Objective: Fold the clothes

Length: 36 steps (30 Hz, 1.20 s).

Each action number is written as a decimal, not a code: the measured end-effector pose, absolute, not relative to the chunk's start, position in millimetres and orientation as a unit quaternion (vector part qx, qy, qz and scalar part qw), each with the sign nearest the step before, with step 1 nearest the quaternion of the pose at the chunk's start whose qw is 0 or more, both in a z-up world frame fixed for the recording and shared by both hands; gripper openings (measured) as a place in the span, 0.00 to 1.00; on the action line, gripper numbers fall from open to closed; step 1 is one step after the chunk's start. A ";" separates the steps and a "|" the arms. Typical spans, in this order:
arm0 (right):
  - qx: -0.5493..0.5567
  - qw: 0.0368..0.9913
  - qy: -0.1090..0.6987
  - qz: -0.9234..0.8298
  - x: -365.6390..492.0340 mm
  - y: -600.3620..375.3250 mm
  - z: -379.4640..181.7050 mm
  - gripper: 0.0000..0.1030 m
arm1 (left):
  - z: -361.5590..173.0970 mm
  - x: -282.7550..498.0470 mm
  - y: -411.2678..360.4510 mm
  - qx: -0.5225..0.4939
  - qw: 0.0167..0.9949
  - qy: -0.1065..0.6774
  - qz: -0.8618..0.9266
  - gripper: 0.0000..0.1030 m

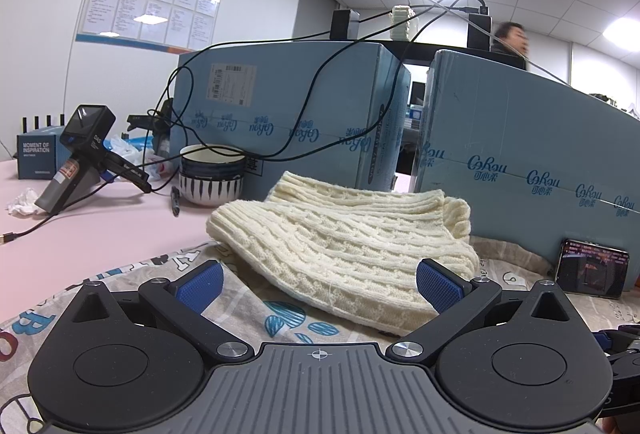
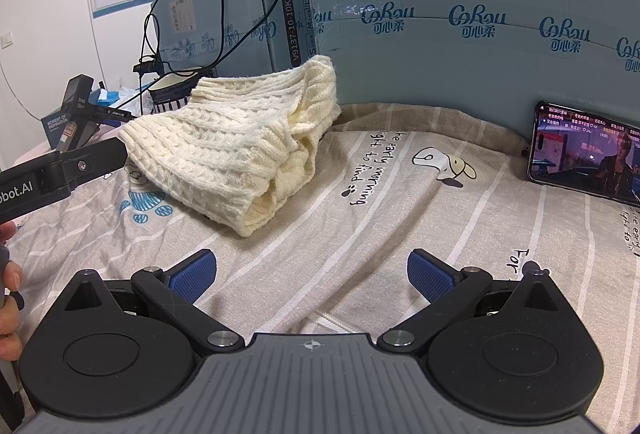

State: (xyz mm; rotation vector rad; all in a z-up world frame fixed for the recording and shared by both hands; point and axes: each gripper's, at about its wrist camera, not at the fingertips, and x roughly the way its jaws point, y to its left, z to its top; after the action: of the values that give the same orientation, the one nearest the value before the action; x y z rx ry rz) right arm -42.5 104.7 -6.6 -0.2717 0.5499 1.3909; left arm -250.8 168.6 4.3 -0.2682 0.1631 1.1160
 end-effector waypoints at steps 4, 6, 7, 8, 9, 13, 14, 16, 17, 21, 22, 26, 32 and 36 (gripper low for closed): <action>-0.123 0.725 0.249 0.630 -42.7 104.7 -6.6 1.00 | 4.3 -250.6 168.3 -0.127 0.837 0.077 0.527 1.00; -0.123 0.725 0.249 0.630 -42.7 104.7 -6.6 1.00 | 4.1 -250.4 168.4 -0.126 0.837 0.077 0.527 1.00; -0.123 0.725 0.249 0.630 -42.7 104.7 -6.6 1.00 | 4.1 -250.3 168.5 -0.127 0.837 0.077 0.527 1.00; -0.123 0.725 0.249 0.630 -42.7 104.7 -6.6 1.00 | 4.1 -250.2 168.3 -0.127 0.837 0.077 0.527 1.00; -0.123 0.725 0.249 0.630 -42.7 104.7 -6.6 1.00 | 4.1 -250.1 168.1 -0.126 0.837 0.077 0.527 1.00; -0.123 0.725 0.249 0.630 -42.9 104.6 -6.6 1.00 | 3.8 -250.3 167.8 -0.126 0.837 0.077 0.526 1.00; -0.123 0.725 0.249 0.630 -43.0 104.6 -6.6 1.00 | 3.7 -250.3 167.8 -0.126 0.837 0.077 0.526 1.00; -0.123 0.725 0.249 0.630 -43.1 104.5 -6.4 1.00 | 3.6 -250.3 167.8 -0.126 0.837 0.077 0.526 1.00; -0.123 0.725 0.249 0.630 -43.1 104.4 -6.4 1.00 | 3.6 -250.3 167.8 -0.126 0.838 0.077 0.526 1.00; -0.123 0.725 0.249 0.630 -42.9 104.4 -6.3 1.00 | 3.6 -250.1 167.7 -0.126 0.838 0.078 0.526 1.00; -0.123 0.726 0.249 0.630 -42.9 104.4 -6.3 1.00 | 3.6 -250.0 167.6 -0.126 0.838 0.078 0.525 1.00; -0.123 0.726 0.249 0.629 -43.0 104.1 -6.3 1.00 | 3.4 -250.0 167.8 -0.127 0.838 0.078 0.525 1.00; -0.123 0.726 0.249 0.629 -42.4 104.1 -6.3 1.00 | 3.3 -250.4 168.2 -0.128 0.839 0.079 0.524 1.00; -0.123 0.726 0.249 0.629 -42.3 104.1 -6.2 1.00 | 3.1 -250.4 168.7 -0.129 0.839 0.079 0.523 1.00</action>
State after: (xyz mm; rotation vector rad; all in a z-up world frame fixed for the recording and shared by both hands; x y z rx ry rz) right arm -42.3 104.1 -6.2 -0.2703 0.5481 1.3875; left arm -250.4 168.7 3.1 -0.2721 0.1661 1.1070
